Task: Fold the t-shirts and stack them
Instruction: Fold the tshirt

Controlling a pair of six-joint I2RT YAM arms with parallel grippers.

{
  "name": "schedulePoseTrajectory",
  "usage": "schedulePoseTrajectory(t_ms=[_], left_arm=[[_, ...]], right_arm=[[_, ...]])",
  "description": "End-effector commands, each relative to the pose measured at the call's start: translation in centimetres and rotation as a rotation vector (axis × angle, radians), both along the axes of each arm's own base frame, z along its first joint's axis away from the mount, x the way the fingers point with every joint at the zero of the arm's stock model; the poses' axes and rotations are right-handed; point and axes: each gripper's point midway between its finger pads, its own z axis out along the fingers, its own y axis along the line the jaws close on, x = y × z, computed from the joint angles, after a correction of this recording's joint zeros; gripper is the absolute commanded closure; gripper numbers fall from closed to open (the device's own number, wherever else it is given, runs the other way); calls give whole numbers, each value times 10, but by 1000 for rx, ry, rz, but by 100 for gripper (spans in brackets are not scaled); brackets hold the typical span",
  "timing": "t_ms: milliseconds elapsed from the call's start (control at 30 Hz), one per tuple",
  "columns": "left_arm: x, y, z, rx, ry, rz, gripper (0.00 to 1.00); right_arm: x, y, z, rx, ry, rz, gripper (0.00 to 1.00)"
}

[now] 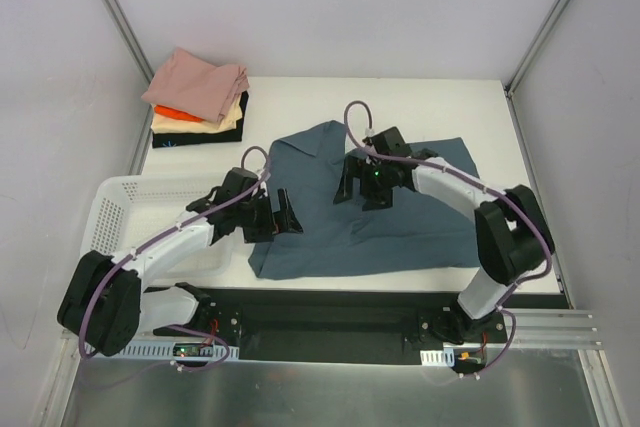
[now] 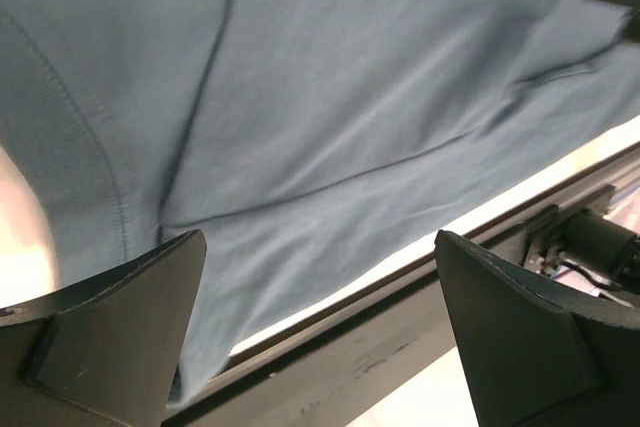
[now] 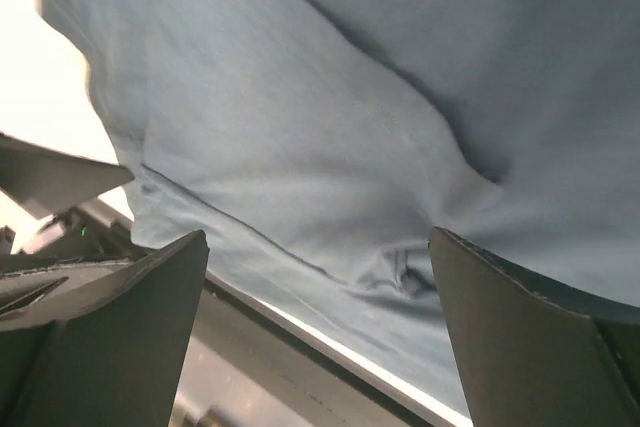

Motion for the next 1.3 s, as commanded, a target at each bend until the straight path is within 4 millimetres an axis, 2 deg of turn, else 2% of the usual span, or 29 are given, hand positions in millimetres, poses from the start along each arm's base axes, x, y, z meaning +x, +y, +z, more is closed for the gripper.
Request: schedulePoseTrajectory(t_ms=[0,33,100,133,200,267,300,333,367,400,433,467,567,700,767,900,933,1100,1267], left_arm=[[29,-4,51,10,-174,1,1],[35,-4,57,16,-197,2,1],[50,-11,77,2,-241,7,1],[53,-15,75,2,-224,2,1],[57,-27,81,0,-232,-20,1],[60,-37,67,21,-187,-39,1],[62,-44,68,14,-184,-52,1],[60,-51,55,27,-144,-78,1],[60,-56,53,21,-130,-92,1],[63,-62,54,13,-130,-103,1],[65,-65,44,25,-106,-113,1],[66,-67,41,27,-102,-116,1],[73,-71,28,46,-87,-118,0],[78,-71,8,77,-53,-108,1],[78,-67,1,96,-42,-89,1],[70,-48,-13,154,-24,-30,1],[69,-44,-16,162,-21,-22,1],[58,-22,-35,198,35,22,1],[57,-9,-40,204,55,54,1]], right_arm=[[44,-31,85,-68,-279,-91,4],[50,-42,101,-71,-331,-126,4],[62,-66,115,-72,-369,-214,4],[64,-79,129,-74,-408,-260,4],[65,-108,132,-103,-415,-342,4],[57,-139,123,-148,-390,-408,4],[47,-151,111,-172,-345,-429,4],[33,-161,94,-186,-299,-442,4],[27,-176,80,-196,-257,-481,4],[19,-181,71,-191,-227,-488,4],[12,-181,64,-165,-199,-480,4],[1,-190,44,-178,-141,-496,4],[-9,-194,18,-167,-54,-498,4],[-1,-190,-7,-142,16,-497,4],[-4,-190,-21,-144,76,-502,4],[-23,-194,-44,-163,170,-534,4],[-34,-193,-50,-171,195,-536,4],[-63,-195,-59,-183,239,-584,4],[-80,-196,-55,-179,225,-628,4]])
